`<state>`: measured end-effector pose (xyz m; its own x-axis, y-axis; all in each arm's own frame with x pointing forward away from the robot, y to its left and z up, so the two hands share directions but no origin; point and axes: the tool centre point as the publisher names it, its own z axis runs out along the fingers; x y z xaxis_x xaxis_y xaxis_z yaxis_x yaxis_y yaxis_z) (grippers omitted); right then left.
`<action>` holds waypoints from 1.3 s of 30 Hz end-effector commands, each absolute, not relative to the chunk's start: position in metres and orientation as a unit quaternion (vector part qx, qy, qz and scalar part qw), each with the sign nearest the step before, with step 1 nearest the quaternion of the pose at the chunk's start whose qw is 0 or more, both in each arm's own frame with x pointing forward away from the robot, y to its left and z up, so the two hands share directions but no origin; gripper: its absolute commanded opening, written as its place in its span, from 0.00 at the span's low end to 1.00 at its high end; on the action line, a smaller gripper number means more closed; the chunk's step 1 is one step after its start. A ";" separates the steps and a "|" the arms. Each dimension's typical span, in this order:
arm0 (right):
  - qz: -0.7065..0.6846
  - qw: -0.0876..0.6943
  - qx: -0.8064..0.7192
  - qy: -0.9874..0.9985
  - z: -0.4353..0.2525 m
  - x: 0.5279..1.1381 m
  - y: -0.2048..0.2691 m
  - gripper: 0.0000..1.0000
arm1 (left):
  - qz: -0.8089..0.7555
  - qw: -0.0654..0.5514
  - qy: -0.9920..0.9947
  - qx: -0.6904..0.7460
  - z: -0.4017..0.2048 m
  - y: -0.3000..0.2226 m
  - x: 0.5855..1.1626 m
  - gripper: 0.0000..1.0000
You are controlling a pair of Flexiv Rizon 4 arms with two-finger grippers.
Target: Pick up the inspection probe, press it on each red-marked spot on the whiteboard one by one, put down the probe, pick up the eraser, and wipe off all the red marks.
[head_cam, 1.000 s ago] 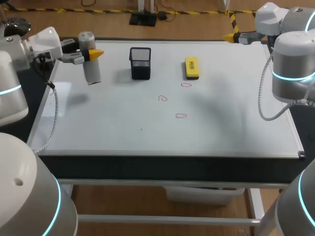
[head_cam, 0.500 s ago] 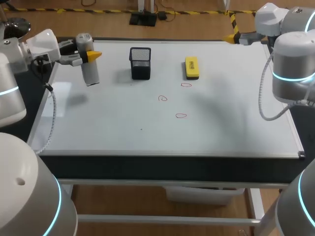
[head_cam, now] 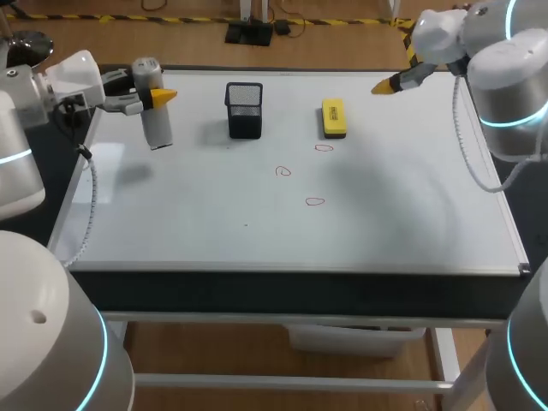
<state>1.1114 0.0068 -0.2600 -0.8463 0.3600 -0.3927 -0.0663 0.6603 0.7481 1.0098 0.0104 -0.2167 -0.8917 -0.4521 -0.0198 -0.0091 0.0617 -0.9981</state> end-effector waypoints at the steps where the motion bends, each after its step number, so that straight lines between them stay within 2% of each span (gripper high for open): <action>1: 0.105 0.043 -0.324 0.939 -0.263 1.115 0.022 1.00 | -0.667 0.168 0.708 -0.161 -0.217 0.010 1.010 0.00; 11: -0.025 0.021 -0.494 0.869 -0.269 1.105 0.061 1.00 | -0.667 0.168 0.708 -0.161 -0.217 0.010 1.010 0.00; 35: -0.015 0.031 -0.494 0.869 -0.266 1.102 0.066 1.00 | -0.667 0.168 0.708 -0.161 -0.217 0.010 1.010 0.00; 39: -0.055 0.002 -0.550 0.834 -0.275 1.101 0.079 1.00 | -0.667 0.168 0.708 -0.161 -0.217 0.010 1.010 0.00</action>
<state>1.0980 0.0697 -0.2724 -0.5585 -0.7405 -0.3738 -0.7991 0.6012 0.0029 1.0100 0.0105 -0.2165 -0.8921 -0.4513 -0.0195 -0.0098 0.0626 -0.9980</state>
